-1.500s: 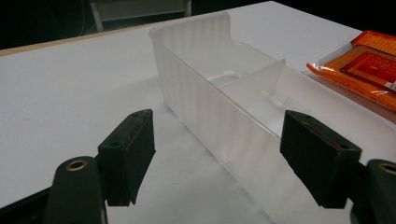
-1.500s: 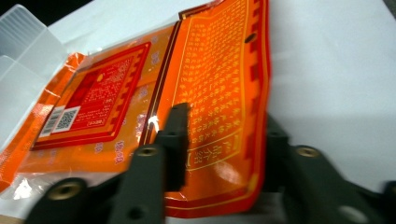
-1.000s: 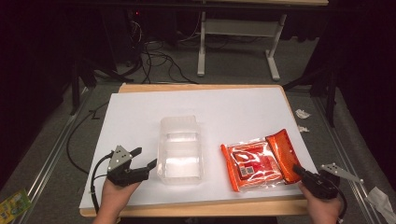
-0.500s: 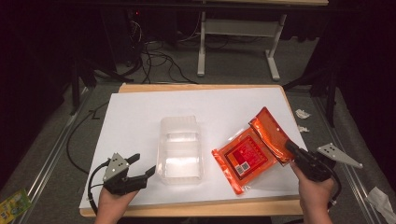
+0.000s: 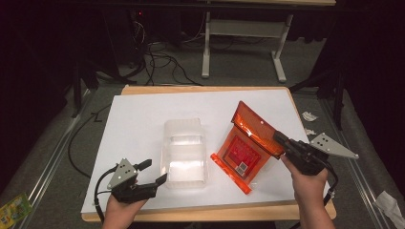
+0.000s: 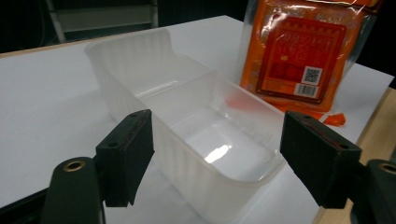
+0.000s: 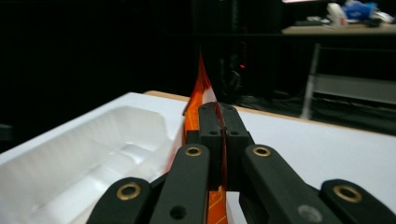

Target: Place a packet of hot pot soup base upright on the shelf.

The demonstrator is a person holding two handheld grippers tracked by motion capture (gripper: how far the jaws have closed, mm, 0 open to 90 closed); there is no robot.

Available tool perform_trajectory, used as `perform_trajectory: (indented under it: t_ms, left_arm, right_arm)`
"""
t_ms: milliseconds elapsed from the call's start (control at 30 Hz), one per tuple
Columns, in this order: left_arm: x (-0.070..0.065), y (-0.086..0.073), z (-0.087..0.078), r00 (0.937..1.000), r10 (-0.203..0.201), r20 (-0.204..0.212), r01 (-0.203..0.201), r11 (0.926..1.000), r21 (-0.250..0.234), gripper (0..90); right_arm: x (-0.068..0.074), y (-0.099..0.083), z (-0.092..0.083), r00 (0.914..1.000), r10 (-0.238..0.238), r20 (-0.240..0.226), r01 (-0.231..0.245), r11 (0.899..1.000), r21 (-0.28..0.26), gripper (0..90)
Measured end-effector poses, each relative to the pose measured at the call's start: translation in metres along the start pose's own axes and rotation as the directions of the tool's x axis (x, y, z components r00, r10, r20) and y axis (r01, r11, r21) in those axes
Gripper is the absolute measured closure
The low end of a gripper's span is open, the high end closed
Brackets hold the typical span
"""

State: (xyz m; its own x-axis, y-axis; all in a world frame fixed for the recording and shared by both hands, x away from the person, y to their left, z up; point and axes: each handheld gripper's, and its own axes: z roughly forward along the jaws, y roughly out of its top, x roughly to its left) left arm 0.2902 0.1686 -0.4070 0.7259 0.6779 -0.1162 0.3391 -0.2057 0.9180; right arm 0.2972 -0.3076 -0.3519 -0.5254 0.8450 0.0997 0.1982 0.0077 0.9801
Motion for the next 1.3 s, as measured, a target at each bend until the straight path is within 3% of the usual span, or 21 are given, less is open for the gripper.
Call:
perform_trajectory:
  t_ms: [133, 400, 733, 867, 967, 1033, 1100, 1167, 1300]
  left_arm:
    - [-0.008, 0.010, 0.011, 0.9996, 0.021, 0.021, -0.021, 0.9997, 0.009, 25.4]
    - [-0.023, 0.040, 0.046, 0.9980, 0.051, 0.036, -0.051, 0.9987, 0.004, 24.9]
    - [-0.029, 0.071, 0.086, 0.9979, 0.032, 0.057, -0.032, 0.9995, -0.008, 24.6]
    - [-0.032, 0.086, 0.110, 0.9966, 0.013, 0.082, -0.013, 0.9999, -0.004, 24.6]
    - [-0.033, 0.092, 0.119, 0.9956, 0.004, 0.093, -0.004, 1.0000, -0.001, 26.3]
    - [-0.035, 0.099, 0.130, 0.9917, -0.010, 0.128, 0.009, 1.0000, 0.002, 26.9]
    - [-0.036, 0.101, 0.133, 0.9903, -0.005, 0.139, 0.004, 1.0000, 0.002, 26.8]
    - [-0.039, 0.107, 0.146, 0.9868, 0.024, 0.160, -0.025, 0.9997, 0.007, 25.6]
    - [-0.036, 0.110, 0.158, 0.9808, 0.020, 0.194, -0.024, 0.9995, 0.019, 24.0]
  right_arm:
    - [0.015, 0.004, -0.007, 0.9969, -0.029, -0.073, 0.027, 0.999, -0.019, 90.0]
    - [0.031, 0.005, -0.007, 0.9907, -0.043, -0.129, 0.040, 0.999, -0.027, 90.0]
    - [0.037, 0.004, -0.007, 0.9870, -0.050, -0.153, 0.046, 0.999, -0.028, 90.0]
    - [0.040, 0.004, -0.006, 0.9850, -0.048, -0.166, 0.043, 0.999, -0.033, 90.0]
    - [0.040, 0.003, -0.007, 0.9846, -0.047, -0.168, 0.042, 0.999, -0.031, 90.0]
    - [0.041, 0.003, -0.007, 0.9839, -0.037, -0.175, 0.032, 0.999, -0.031, 90.0]
    - [0.041, 0.003, -0.007, 0.9838, -0.036, -0.175, 0.031, 0.999, -0.033, 90.0]
    - [0.041, 0.003, -0.006, 0.9816, -0.040, -0.187, 0.034, 0.999, -0.035, 90.0]
    - [0.043, 0.003, -0.006, 0.9801, -0.044, -0.194, 0.038, 0.999, -0.032, 90.0]
